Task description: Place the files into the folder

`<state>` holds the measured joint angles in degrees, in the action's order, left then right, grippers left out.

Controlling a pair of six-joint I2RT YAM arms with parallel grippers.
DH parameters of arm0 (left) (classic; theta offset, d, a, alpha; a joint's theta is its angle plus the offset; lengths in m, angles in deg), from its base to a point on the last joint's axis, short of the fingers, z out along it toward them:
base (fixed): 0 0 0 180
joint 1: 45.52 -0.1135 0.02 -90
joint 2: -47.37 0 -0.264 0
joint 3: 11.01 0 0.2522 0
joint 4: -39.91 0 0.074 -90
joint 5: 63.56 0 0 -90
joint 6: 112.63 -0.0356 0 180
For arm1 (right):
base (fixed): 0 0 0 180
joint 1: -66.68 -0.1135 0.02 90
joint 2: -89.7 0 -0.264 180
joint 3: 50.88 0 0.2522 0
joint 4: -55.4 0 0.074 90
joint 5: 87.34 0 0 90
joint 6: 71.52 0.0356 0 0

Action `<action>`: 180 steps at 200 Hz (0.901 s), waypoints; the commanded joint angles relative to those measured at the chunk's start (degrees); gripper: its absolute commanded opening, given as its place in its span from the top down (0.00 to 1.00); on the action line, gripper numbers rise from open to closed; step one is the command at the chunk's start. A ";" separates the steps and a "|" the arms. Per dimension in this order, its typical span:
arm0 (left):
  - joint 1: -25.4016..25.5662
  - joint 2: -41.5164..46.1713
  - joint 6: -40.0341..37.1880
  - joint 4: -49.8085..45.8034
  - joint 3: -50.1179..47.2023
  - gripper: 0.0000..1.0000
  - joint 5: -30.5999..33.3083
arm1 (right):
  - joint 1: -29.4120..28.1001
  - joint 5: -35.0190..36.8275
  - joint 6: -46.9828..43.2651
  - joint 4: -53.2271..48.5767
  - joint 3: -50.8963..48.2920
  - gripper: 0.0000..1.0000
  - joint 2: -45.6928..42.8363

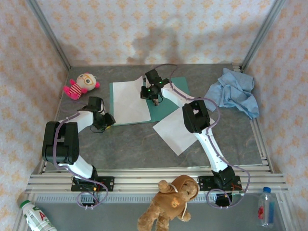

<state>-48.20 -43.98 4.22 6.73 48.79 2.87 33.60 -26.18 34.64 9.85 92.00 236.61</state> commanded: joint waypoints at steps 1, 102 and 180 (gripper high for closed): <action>-0.49 -0.54 -1.61 -1.30 0.61 0.72 2.60 | -0.07 1.74 -1.32 -1.78 2.21 0.95 -0.11; -0.49 0.21 -1.53 -5.45 0.24 0.79 4.65 | 1.04 2.51 -1.47 -2.95 2.47 0.95 -1.28; -0.49 0.25 -1.93 -4.10 -2.90 0.81 2.89 | 2.58 1.25 0.05 -2.65 6.30 0.95 1.13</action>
<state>-48.26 -43.85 3.34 6.12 48.33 4.37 35.72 -25.35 33.72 7.60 95.45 236.63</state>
